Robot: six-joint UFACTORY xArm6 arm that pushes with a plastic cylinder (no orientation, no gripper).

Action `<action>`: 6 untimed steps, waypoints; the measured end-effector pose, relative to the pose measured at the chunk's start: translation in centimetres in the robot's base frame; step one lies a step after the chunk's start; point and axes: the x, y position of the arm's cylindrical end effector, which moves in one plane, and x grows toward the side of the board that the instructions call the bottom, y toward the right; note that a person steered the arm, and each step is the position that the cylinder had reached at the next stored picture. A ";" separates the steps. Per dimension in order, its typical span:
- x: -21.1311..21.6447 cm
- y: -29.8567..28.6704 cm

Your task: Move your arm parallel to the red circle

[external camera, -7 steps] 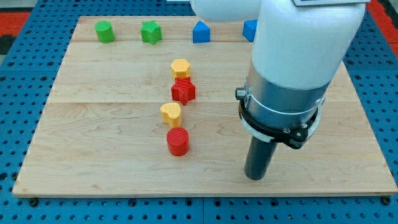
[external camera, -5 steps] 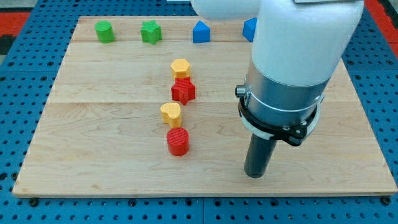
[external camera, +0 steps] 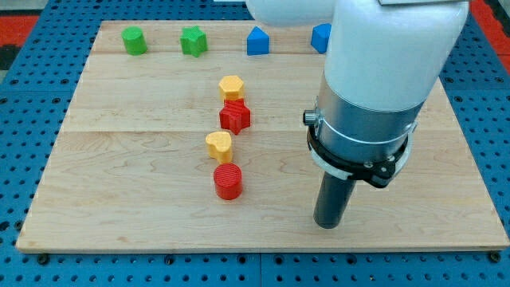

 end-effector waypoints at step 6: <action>-3.6 12.5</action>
